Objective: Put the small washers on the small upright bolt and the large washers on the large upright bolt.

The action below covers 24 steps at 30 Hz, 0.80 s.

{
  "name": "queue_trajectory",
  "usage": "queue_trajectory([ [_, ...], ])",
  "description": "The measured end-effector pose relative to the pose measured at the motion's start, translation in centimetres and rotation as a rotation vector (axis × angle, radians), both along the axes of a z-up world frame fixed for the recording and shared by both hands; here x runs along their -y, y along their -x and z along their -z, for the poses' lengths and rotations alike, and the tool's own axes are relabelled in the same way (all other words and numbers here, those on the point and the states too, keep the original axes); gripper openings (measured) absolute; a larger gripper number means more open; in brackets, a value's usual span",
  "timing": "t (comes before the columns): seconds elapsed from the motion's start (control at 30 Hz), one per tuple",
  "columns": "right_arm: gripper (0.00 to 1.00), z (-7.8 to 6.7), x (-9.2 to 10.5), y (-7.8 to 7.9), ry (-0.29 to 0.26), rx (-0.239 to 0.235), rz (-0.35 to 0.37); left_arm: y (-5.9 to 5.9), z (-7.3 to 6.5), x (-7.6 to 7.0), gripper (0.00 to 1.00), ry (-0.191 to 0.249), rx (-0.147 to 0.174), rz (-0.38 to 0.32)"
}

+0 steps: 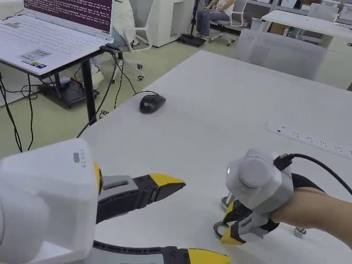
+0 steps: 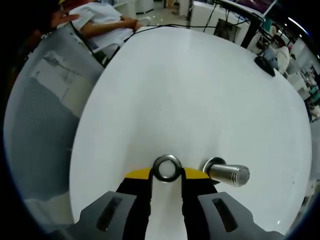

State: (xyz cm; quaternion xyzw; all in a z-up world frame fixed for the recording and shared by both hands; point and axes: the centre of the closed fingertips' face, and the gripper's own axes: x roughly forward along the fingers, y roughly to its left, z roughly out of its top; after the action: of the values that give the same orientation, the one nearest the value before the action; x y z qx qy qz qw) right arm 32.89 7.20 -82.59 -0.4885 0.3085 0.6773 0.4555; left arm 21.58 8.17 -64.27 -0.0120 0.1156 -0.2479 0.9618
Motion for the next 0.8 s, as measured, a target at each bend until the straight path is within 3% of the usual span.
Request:
queue_trajectory([
  [0.33, 0.22, -0.6, 0.6, -0.1, 0.002, 0.010, -0.016, -0.2, 0.1, -0.1, 0.58, -0.005, -0.004, -0.001],
  [0.8, 0.22, -3.9, 2.3, -2.9, -0.029, 0.053, 0.029, -0.8, 0.3, 1.0, 0.58, -0.005, -0.012, 0.042],
])
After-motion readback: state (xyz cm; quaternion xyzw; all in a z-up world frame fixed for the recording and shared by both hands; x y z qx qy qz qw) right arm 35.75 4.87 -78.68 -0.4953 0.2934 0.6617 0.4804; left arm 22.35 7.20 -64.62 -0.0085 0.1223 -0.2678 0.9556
